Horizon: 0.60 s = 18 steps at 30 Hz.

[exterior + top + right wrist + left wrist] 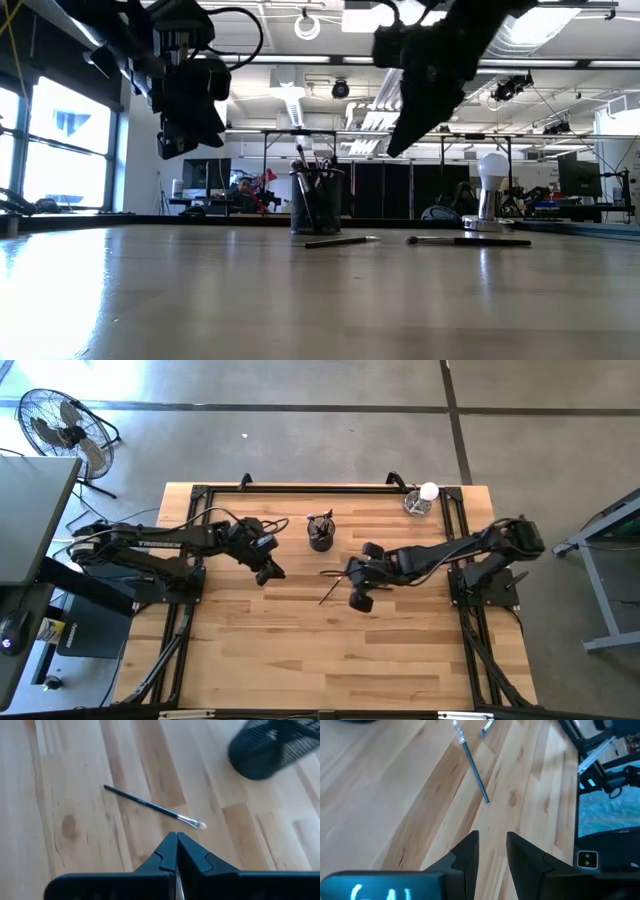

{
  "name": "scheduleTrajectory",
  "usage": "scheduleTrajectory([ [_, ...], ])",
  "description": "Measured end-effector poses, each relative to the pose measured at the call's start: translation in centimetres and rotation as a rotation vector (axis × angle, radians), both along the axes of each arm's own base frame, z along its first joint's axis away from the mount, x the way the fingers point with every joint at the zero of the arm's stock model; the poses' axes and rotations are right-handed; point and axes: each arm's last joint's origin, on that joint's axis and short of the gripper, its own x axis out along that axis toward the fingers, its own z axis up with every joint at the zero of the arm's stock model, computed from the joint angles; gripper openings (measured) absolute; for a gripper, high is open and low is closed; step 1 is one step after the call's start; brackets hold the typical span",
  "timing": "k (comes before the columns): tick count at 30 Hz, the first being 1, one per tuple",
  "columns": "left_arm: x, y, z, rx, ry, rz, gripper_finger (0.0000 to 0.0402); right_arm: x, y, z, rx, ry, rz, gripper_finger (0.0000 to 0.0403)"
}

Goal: Pick & Place Makeup Brushes
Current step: Put the small white make-up brush into the black container

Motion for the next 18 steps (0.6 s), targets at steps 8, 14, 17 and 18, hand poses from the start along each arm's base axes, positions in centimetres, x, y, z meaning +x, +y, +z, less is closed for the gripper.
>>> scheduleTrajectory([
  [8, 0.2, 0.2, -0.4, -0.023, 0.034, 0.059, 0.0097, 2.9, 0.4, -2.0, -0.049, 0.269, 0.154, 0.0032],
  [14, 0.4, 0.3, -0.2, -0.008, 0.01, 0.087, 0.0097, 2.5, -1.1, -4.6, 0.014, 0.356, 0.213, 0.0082],
  [17, 0.6, 0.1, 0.0, -0.016, -0.01, 0.086, 0.0097, 2.2, -2.0, -5.2, 0.02, 0.374, 0.199, 0.0103],
  [18, 0.7, 0.0, 0.0, -0.015, -0.017, 0.087, 0.0097, 2.0, -2.2, -5.4, 0.018, 0.379, 0.206, 0.0109],
])
